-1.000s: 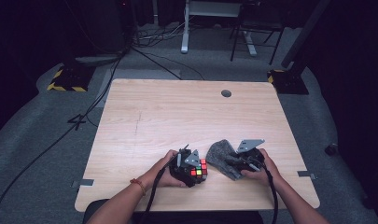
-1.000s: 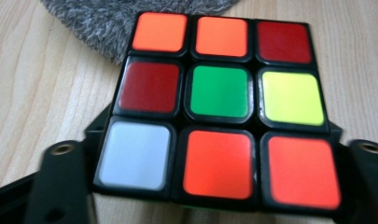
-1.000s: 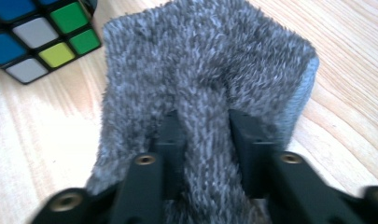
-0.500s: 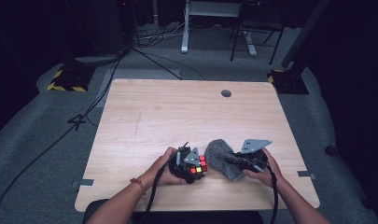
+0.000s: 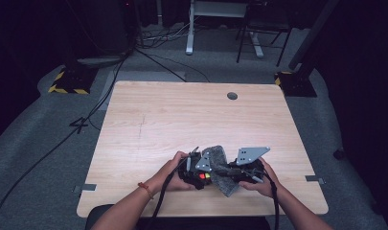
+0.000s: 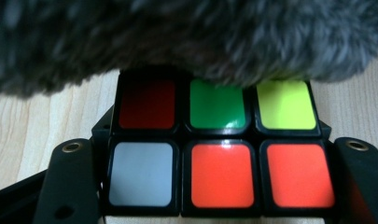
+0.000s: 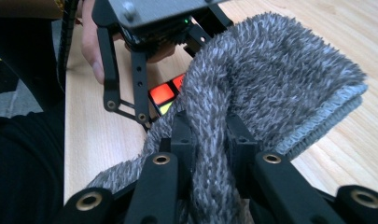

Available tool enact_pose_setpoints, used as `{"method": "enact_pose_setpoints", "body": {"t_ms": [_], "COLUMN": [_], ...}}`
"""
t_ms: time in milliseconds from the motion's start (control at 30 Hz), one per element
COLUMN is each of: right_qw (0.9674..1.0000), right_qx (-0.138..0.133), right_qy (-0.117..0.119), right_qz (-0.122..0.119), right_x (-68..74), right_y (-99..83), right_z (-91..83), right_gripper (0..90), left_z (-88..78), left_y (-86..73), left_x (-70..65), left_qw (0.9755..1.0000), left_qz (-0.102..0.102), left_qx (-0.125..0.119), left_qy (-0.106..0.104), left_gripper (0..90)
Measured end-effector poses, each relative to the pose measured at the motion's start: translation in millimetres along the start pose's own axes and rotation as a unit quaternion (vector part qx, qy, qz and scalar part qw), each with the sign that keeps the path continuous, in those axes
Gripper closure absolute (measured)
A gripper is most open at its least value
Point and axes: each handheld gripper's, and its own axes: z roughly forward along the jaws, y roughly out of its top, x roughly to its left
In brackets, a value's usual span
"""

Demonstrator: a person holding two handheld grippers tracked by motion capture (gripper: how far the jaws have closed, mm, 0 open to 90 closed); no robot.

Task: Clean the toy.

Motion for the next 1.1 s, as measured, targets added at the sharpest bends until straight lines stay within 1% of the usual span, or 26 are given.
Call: {"method": "enact_pose_setpoints", "body": {"t_ms": [67, 200, 267, 333, 367, 400, 467, 500, 600, 667, 700, 767, 833, 900, 967, 1033, 1067, 1100], "right_qw": [1.0000, 0.9996, 0.9996, 0.9996, 0.9997, 0.9999, 0.9998, 0.9996, 0.9982, 0.9974, 0.9975, 0.9972, 0.9977, 0.9980, 0.9984, 0.9988, 0.9991, 0.9993], "right_qx": [-0.005, -0.014, -0.013, -0.012, -0.010, -0.007, 0.000, 0.003, 0.014, 0.016, 0.015, 0.018, 0.019, 0.029, 0.032, 0.031, 0.026, 0.023], "right_qy": [0.005, 0.024, 0.026, 0.024, 0.020, 0.013, -0.014, -0.024, -0.056, -0.069, -0.070, -0.072, -0.063, -0.055, -0.044, -0.031, -0.022, -0.016], "right_qz": [0.005, 0.003, -0.001, 0.002, 0.001, -0.001, -0.012, -0.017, -0.018, -0.007, 0.002, 0.009, 0.015, 0.014, 0.018, 0.021, 0.023, 0.023], "right_x": [0.7, 6.1, 9.3, 9.3, 8.4, 7.4, 5.8, 4.1, -2.4, -8.9, -12.2, -16.4, -17.8, -16.9, -16.1, -16.0, -15.8, -15.2], "right_y": [1.0, 4.8, 5.9, 5.2, 4.8, 4.5, 3.6, 2.8, -1.6, -6.3, -8.7, -12.2, -15.2, -17.8, -20.9, -22.7, -22.9, -22.4], "right_z": [1.4, 3.6, 5.9, 6.9, 6.9, 6.7, 5.8, 4.9, 2.0, 0.4, -0.4, -0.7, 0.2, 2.0, 3.1, 3.6, 3.5, 3.1], "right_gripper": [77.4, 77.4, 77.4, 77.4, 77.4, 77.5, 77.6, 77.6, 77.8, 77.9, 77.9, 78.0, 78.1, 78.2, 78.1, 78.2, 78.2, 78.2], "left_z": [0.9, 3.3, 3.6, 2.6, 2.2, 1.6, 0.4, -0.3, -4.0, -7.8, -10.1, -15.2, -19.9, -24.5, -28.5, -31.6, -32.2, -31.3], "left_y": [2.1, 5.7, 6.1, 5.4, 5.3, 5.1, 4.1, 3.7, 3.5, 5.3, 6.5, 8.0, 8.3, 6.9, 5.8, 5.1, 5.1, 5.3], "left_x": [-2.1, -4.5, -4.7, -4.2, -3.8, -3.3, -2.5, -2.0, -3.1, -4.4, -5.2, -6.1, -5.5, -3.7, -1.3, 1.0, 1.3, 1.2], "left_qw": [0.9999, 0.9999, 0.9998, 0.9997, 0.9998, 0.9998, 0.9998, 0.9999, 1.0000, 0.9998, 0.9997, 0.9994, 0.9991, 0.9987, 0.9984, 0.9977, 0.9978, 0.9979], "left_qz": [0.003, 0.011, 0.012, 0.011, 0.007, 0.008, 0.005, 0.006, 0.007, 0.011, 0.017, 0.017, 0.019, 0.013, 0.010, 0.000, -0.001, 0.004], "left_qx": [0.008, 0.009, 0.013, 0.016, 0.015, 0.012, 0.012, 0.009, -0.001, -0.013, -0.019, -0.030, -0.039, -0.048, -0.056, -0.067, -0.066, -0.064], "left_qy": [0.008, 0.010, 0.013, 0.016, 0.014, 0.014, 0.013, 0.010, 0.000, -0.009, -0.007, -0.007, -0.002, -0.001, 0.003, 0.002, 0.005, 0.007], "left_gripper": [33.3, 33.3, 33.3, 33.4, 33.4, 33.4, 33.5, 33.5, 33.5, 33.5, 33.5, 33.5, 33.5, 33.5, 33.5, 33.5, 33.5, 33.5]}}
